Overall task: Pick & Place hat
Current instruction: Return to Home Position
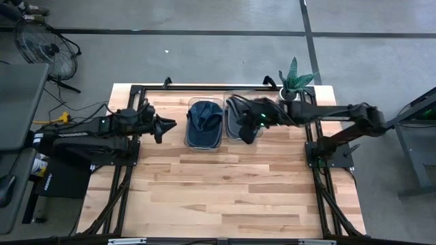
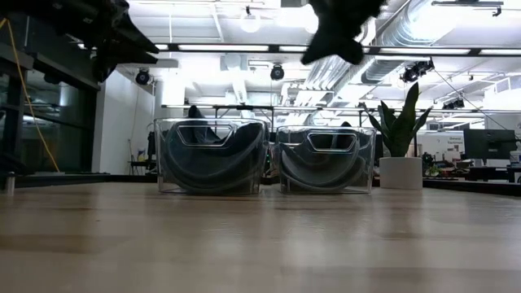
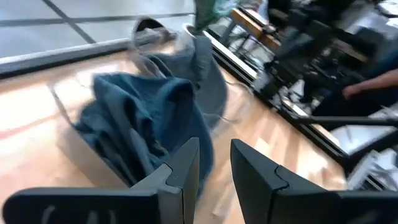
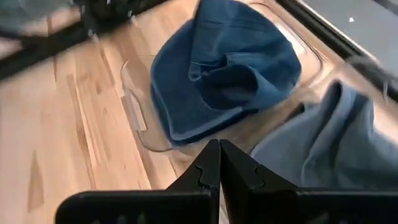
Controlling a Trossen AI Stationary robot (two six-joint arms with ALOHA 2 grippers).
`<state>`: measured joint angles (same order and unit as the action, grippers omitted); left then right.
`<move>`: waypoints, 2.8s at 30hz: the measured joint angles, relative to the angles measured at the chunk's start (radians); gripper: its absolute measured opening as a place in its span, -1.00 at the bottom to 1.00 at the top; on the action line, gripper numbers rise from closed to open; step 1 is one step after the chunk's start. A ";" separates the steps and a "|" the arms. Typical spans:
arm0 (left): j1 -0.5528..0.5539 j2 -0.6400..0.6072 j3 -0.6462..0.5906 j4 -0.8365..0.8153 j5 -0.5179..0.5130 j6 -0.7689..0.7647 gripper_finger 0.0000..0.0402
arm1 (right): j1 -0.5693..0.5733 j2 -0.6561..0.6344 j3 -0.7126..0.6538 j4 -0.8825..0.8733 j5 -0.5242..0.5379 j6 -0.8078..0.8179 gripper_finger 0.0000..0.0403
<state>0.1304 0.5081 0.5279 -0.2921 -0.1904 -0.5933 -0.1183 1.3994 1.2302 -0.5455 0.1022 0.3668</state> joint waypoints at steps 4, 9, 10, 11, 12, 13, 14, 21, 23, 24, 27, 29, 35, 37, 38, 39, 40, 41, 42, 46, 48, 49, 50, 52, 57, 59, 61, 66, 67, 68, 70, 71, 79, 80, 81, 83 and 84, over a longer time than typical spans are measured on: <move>-0.108 -0.020 -0.084 0.090 -0.089 -0.038 -0.55 | 0.037 -0.143 -0.235 0.166 0.045 0.151 -1.00; -0.216 -0.062 -0.192 0.188 -0.224 -0.070 -0.55 | 0.088 -0.287 -0.409 0.275 0.091 0.258 -1.00; -0.228 -0.075 -0.210 0.207 -0.241 -0.070 -0.55 | 0.097 -0.311 -0.430 0.291 0.099 0.266 -1.00; -0.236 -0.091 -0.228 0.219 -0.252 -0.070 -0.55 | 0.106 -0.332 -0.448 0.304 0.104 0.276 -1.00; -0.240 -0.108 -0.246 0.233 -0.262 -0.069 -0.55 | 0.113 -0.350 -0.467 0.320 0.110 0.282 -1.00; -0.243 -0.126 -0.263 0.253 -0.263 -0.068 -0.55 | 0.119 -0.367 -0.483 0.336 0.112 0.286 -1.00; -0.243 -0.149 -0.279 0.262 -0.264 -0.067 -0.55 | 0.125 -0.380 -0.497 0.347 0.112 0.287 -1.00; -0.242 -0.361 -0.390 0.284 -0.242 -0.045 -0.55 | 0.171 -0.398 -0.514 0.427 0.086 0.240 -1.00; -0.242 -0.425 -0.413 0.290 -0.234 -0.025 -0.55 | 0.186 -0.397 -0.514 0.465 0.070 0.218 -1.00; -0.242 -0.457 -0.424 0.289 -0.234 -0.016 -0.55 | 0.195 -0.397 -0.514 0.485 0.066 0.210 -1.00; -0.242 -0.506 -0.450 0.297 -0.239 0.021 -0.55 | 0.228 -0.399 -0.514 0.516 0.082 0.192 -1.00; -0.242 -0.500 -0.453 0.287 -0.239 0.034 -0.55 | 0.249 -0.399 -0.514 0.518 0.116 0.184 -1.00; -0.242 -0.501 -0.483 0.309 -0.215 0.062 -0.55 | 0.278 -0.404 -0.629 0.760 0.160 0.199 -1.00; -0.242 -0.502 -0.501 0.331 -0.179 0.063 -0.55 | 0.278 -0.408 -0.696 0.890 0.161 0.216 -1.00; -0.242 -0.502 -0.508 0.340 -0.161 0.064 -0.55 | 0.278 -0.408 -0.727 0.942 0.161 0.229 -1.00; -0.242 -0.502 -0.511 0.355 -0.138 0.068 -0.55 | 0.278 -0.407 -0.752 0.988 0.161 0.236 -1.00; -0.242 -0.502 -0.511 0.359 -0.118 0.072 -0.55 | 0.278 -0.407 -0.773 1.028 0.162 0.239 -1.00; -0.242 -0.502 -0.512 0.356 -0.104 0.080 -0.55 | 0.278 -0.407 -0.789 1.063 0.163 0.243 -1.00; -0.242 -0.502 -0.512 0.356 -0.094 0.092 -0.55 | 0.278 -0.407 -0.798 1.092 0.167 0.242 -1.00; -0.241 -0.502 -0.513 0.353 -0.036 0.150 -0.55 | 0.276 -0.408 -0.823 1.147 0.147 0.203 -1.00; -0.241 -0.502 -0.513 0.344 0.026 0.180 -0.55 | 0.276 -0.408 -0.834 1.156 0.146 0.178 -1.00; -0.241 -0.501 -0.514 0.343 0.049 0.193 -0.55 | 0.276 -0.408 -0.842 1.162 0.154 0.171 -1.00; -0.242 -0.501 -0.514 0.343 0.066 0.200 -0.55 | 0.275 -0.408 -0.850 1.162 0.165 0.167 -1.00; -0.242 -0.502 -0.514 0.341 0.067 0.204 -0.55 | 0.275 -0.407 -0.867 1.164 0.184 0.156 -1.00; -0.242 -0.502 -0.515 0.335 0.019 0.204 -0.55 | 0.275 -0.413 -0.960 1.347 0.207 0.156 -1.00; -0.242 -0.502 -0.515 0.336 -0.003 0.204 -0.55 | 0.276 -0.429 -1.033 1.471 0.231 0.173 -1.00; -0.242 -0.501 -0.515 0.341 -0.035 0.204 -0.55 | 0.275 -0.462 -1.100 1.550 0.253 0.202 -1.00; -0.242 -0.502 -0.512 0.337 -0.093 0.204 -0.55 | 0.275 -0.565 -1.171 1.556 0.286 0.184 -1.00; -0.242 -0.501 -0.509 0.335 -0.094 0.203 -0.55 | 0.275 -0.586 -1.176 1.555 0.291 0.161 -1.00; -0.242 -0.501 -0.508 0.335 -0.094 0.201 -0.55 | 0.275 -0.609 -1.182 1.552 0.298 0.136 -1.00; -0.242 -0.502 -0.505 0.335 -0.093 0.200 -0.55 | 0.275 -0.660 -1.195 1.540 0.312 0.100 -1.00; -0.242 -0.502 -0.504 0.337 -0.093 0.200 -0.55 | 0.275 -0.687 -1.206 1.532 0.317 0.086 -1.00; -0.242 -0.501 -0.504 0.331 -0.092 0.198 -0.55 | 0.273 -0.957 -1.220 1.184 0.315 0.065 -1.00; -0.242 -0.501 -0.504 0.327 -0.092 0.198 -0.55 | 0.273 -0.997 -1.220 1.138 0.315 0.055 -1.00; -0.242 -0.501 -0.504 0.325 -0.092 0.197 -0.55 | 0.273 -1.038 -1.220 1.093 0.315 0.047 -1.00; -0.242 -0.501 -0.503 0.323 -0.089 0.197 -0.55 | 0.273 -1.128 -1.220 0.994 0.312 0.035 -1.00; -0.242 -0.501 -0.503 0.323 -0.089 0.197 -0.55 | 0.273 -1.173 -1.220 0.944 0.308 0.034 -1.00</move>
<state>-0.1112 0.0067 0.0250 0.0307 -0.2794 -0.3962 0.1551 0.2267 0.0101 0.3980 0.4103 0.4004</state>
